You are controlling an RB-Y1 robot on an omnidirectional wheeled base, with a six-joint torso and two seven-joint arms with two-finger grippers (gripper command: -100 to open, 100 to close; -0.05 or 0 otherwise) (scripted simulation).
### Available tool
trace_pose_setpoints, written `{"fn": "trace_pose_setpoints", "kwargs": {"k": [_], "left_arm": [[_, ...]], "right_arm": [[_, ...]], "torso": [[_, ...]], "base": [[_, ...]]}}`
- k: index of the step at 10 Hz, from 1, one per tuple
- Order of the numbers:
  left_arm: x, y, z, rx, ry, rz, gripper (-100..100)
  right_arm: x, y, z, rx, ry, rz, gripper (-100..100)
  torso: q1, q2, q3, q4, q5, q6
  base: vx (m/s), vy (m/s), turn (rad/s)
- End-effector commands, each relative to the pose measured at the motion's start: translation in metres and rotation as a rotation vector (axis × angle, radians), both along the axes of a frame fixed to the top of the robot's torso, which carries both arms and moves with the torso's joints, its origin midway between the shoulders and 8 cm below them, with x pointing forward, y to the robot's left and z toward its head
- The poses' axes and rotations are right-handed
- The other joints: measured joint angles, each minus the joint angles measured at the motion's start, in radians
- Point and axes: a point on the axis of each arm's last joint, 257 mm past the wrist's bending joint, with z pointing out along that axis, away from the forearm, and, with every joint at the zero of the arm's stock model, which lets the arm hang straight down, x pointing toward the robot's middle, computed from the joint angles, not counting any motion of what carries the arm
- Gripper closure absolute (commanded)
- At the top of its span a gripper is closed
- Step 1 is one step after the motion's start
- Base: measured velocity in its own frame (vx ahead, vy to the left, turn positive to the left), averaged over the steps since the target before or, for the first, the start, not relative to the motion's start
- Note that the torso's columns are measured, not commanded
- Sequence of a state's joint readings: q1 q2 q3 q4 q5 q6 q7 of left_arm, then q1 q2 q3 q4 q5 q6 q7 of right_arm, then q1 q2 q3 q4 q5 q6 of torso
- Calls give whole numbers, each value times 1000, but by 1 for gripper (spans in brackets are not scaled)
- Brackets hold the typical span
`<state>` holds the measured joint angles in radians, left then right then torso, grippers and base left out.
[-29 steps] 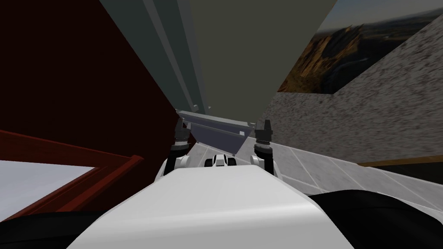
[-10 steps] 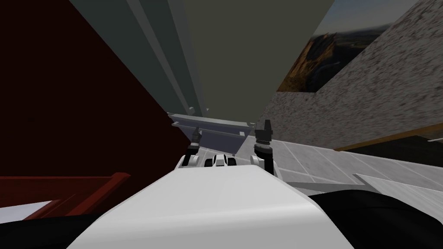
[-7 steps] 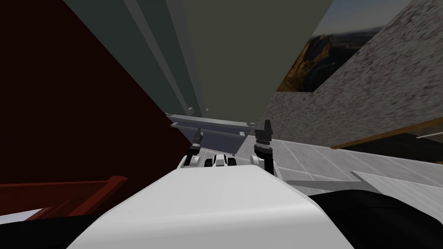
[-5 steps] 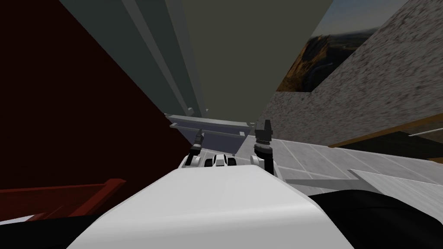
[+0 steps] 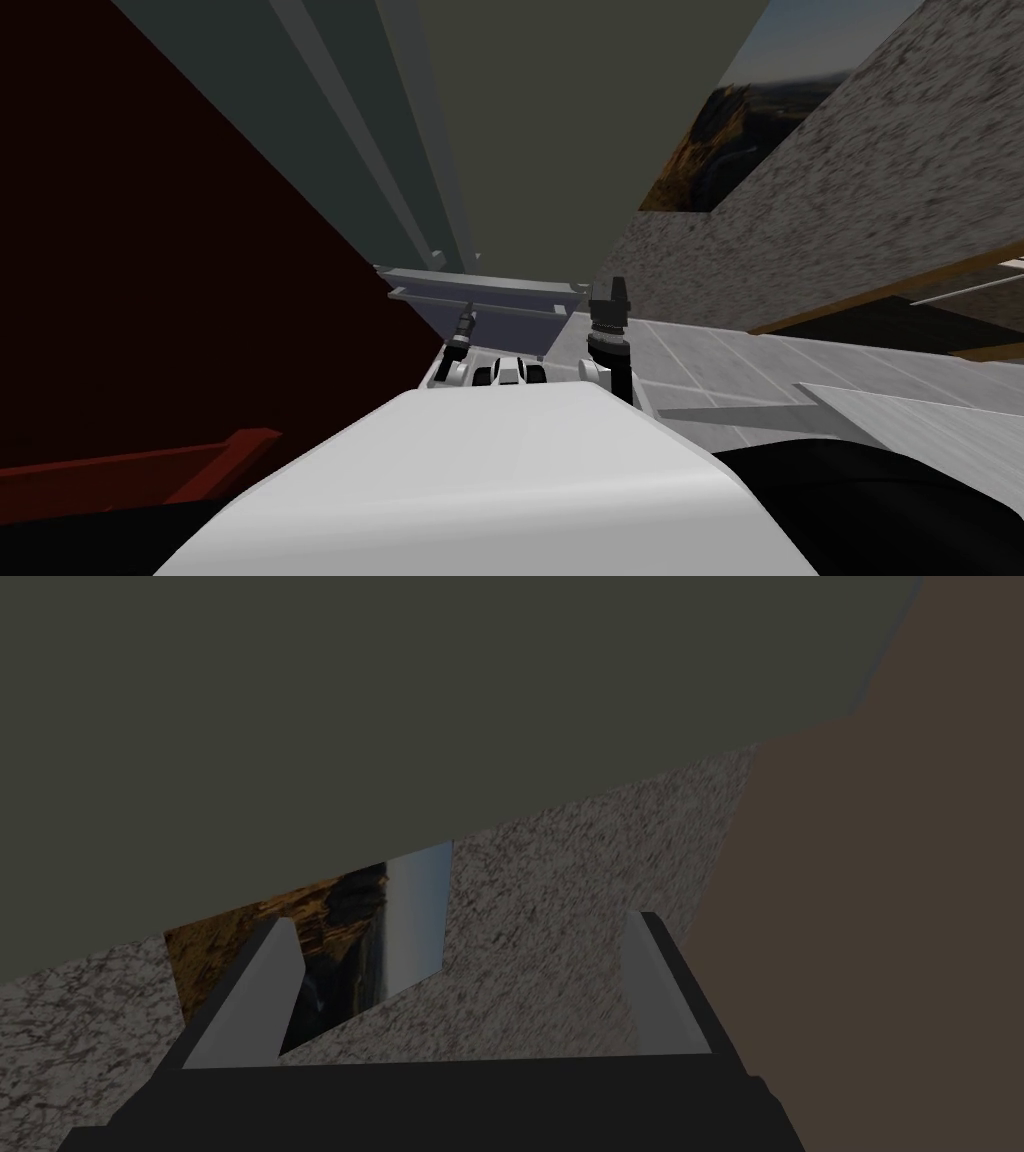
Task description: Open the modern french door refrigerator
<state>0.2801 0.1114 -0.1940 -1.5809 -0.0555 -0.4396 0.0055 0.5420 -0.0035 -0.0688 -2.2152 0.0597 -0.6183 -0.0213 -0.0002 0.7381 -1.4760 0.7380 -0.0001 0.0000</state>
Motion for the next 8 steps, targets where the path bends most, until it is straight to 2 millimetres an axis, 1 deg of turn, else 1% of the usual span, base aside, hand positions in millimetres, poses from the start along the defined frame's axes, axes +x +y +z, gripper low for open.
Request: {"fn": "trace_pose_setpoints", "kwargs": {"k": [1, 2, 4, 5, 6, 7, 8], "left_arm": [[1, -11, -18, -9, 33, -10, -100], [1, -6, -15, -6, 25, -7, -100], [7, -6, -6, -7, 26, -6, -100], [6, -6, -9, -7, 24, -6, -100], [0, -7, -15, -7, 26, -8, 100], [4, -7, -9, -8, 20, -7, 100], [2, -8, -4, -10, 15, -12, 100]], "right_arm": [[0, 0, 0, 0, 0, 0, 0], [0, 0, 0, 0, 0, 0, 0], [0, 0, 0, 0, 0, 0, 0], [0, 0, 0, 0, 0, 0, 0], [0, 0, 0, 0, 0, 0, 0], [0, 0, 0, 0, 0, 0, 0], [0, 0, 0, 0, 0, 0, 0]], "torso": [[0, 0, 0, 0, 0, 0], [0, 0, 0, 0, 0, 0], [-1, -2, -1, 0, 0, 0], [0, -3, -2, -1, 0, 0], [0, 0, 0, 0, 0, 0], [1, 6, 4, 0, 1, 0], [1, 0, 1, -3, 2, 0]], "base": [[16, 23, -65], [8, 12, -15], [73, -2, -12], [40, 0, -2], [-65, 8, 22], [-38, 7, 8], [-103, 24, 16]]}}
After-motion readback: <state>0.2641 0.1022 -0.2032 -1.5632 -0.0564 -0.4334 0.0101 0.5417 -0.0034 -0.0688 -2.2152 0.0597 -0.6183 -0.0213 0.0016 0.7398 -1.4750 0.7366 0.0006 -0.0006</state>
